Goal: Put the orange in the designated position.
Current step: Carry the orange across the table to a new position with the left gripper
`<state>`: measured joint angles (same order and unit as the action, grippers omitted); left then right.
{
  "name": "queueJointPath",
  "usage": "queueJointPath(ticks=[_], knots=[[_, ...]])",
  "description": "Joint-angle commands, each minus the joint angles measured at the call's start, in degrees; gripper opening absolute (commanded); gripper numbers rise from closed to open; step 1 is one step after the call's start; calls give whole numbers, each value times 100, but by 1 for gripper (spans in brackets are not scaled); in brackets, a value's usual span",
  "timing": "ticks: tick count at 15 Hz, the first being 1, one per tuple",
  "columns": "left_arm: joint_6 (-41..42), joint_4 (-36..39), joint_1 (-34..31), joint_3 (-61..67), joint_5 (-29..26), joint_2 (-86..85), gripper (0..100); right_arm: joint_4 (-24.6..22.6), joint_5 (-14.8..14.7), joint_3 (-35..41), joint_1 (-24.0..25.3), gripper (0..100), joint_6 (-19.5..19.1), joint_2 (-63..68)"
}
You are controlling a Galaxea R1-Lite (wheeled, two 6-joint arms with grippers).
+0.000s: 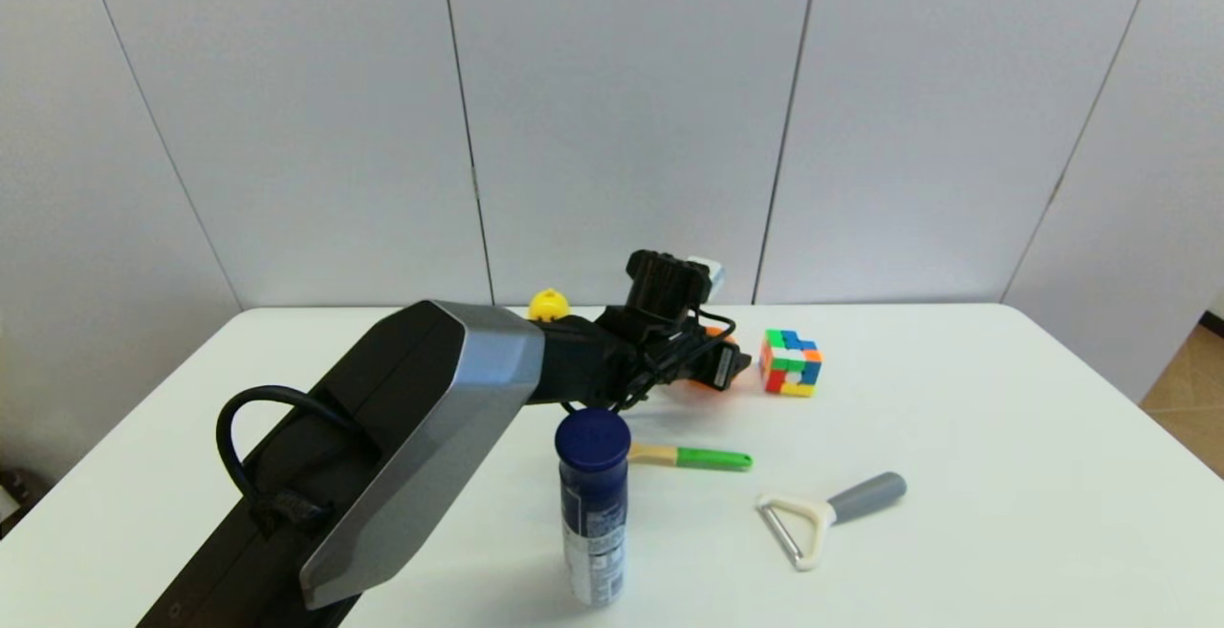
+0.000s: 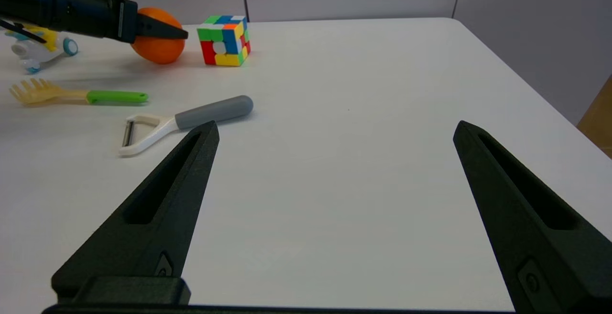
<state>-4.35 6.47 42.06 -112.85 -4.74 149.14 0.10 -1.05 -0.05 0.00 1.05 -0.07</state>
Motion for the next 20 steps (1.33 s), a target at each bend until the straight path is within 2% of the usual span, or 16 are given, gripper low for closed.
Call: queueJointPath(ticks=[1, 20], knots=[[-4, 12, -13, -9, 0, -52, 0, -1, -1, 5, 0, 100, 1, 7], [66, 38, -66, -9, 70, -184, 0, -1, -1, -4, 0, 100, 1, 7]])
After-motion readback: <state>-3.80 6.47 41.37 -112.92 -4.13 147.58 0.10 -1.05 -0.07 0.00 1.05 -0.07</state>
